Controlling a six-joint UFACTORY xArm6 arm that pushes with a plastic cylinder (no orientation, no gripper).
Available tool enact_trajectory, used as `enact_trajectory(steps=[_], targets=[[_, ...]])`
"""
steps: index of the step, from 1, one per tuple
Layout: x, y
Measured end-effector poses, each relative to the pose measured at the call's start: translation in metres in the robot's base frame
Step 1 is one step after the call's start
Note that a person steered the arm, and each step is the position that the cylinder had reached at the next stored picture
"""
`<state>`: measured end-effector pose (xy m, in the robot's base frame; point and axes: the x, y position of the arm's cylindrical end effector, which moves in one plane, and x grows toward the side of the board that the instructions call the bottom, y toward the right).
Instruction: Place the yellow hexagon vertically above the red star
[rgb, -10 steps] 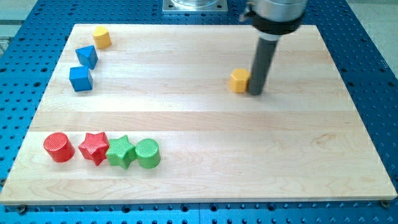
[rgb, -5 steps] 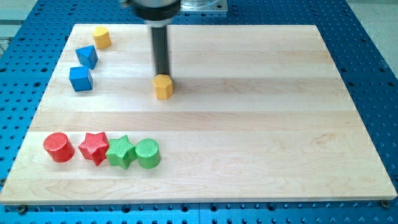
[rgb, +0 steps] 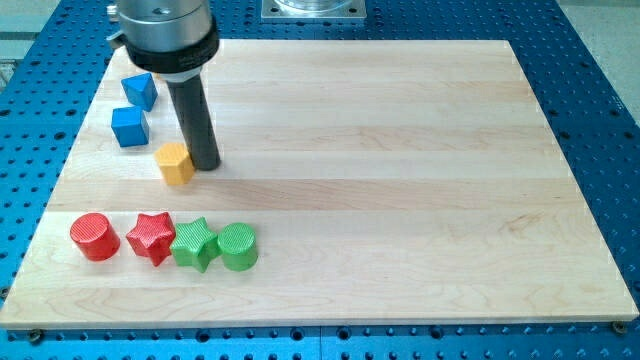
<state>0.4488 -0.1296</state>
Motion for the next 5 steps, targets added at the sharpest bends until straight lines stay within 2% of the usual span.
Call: enact_trajectory(steps=[1,2,3,4,5], targets=[[0.022,-0.021],[0.020,-0.039],[0.014,-0.001],[-0.011,-0.017],[-0.009,-0.066]])
